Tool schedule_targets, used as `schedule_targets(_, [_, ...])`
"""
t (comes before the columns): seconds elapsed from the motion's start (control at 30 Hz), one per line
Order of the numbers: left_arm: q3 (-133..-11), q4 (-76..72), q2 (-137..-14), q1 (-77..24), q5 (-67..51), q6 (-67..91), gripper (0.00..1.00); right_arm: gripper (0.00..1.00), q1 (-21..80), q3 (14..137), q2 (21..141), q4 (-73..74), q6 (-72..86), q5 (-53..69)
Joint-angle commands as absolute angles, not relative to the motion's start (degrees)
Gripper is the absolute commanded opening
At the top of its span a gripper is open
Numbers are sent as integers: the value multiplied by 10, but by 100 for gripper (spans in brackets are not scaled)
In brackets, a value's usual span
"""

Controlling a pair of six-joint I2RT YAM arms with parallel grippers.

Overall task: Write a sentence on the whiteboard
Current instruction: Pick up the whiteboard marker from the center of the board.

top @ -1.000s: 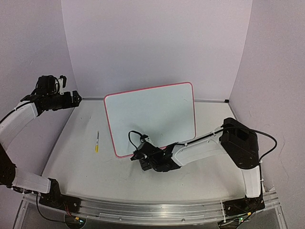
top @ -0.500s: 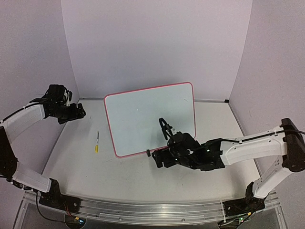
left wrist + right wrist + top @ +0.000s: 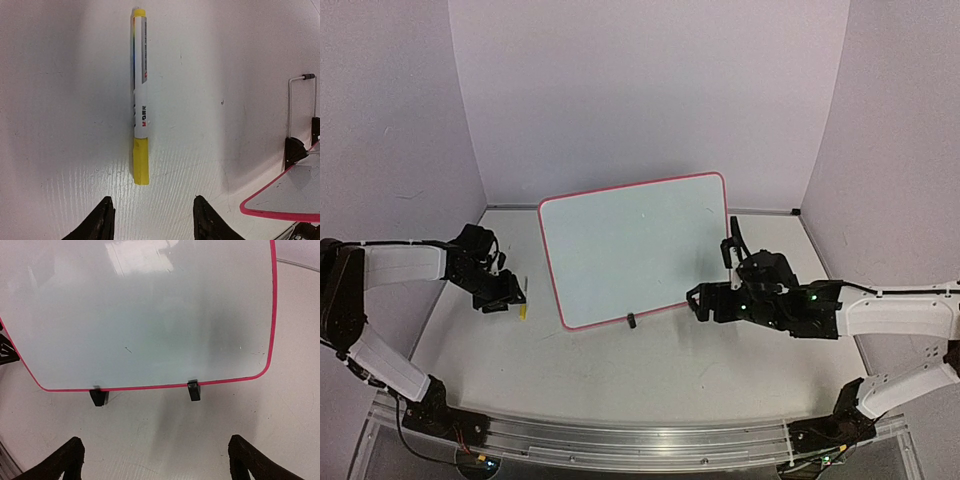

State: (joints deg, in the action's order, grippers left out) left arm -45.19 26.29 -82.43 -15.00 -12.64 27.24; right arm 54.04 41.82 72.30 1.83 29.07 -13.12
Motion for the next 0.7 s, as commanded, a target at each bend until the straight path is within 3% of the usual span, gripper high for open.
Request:
schedule_targets(0.0, [-454,228,-851,-148,-151,281,49,96,541,412,710,15,309,-104])
schedule_targets(0.23, [-479,235,-898,-148,-131,267,44,95,541,408,705,5,316,-85])
schedule_targets(0.43, [-503,239,-943,-148,-140,256,28,95,541,402,708,-15,324,-73])
schedule_targets(0.67, [-512,250,-963,-148,-115,247,20,95,541,403,722,-20,333,-72])
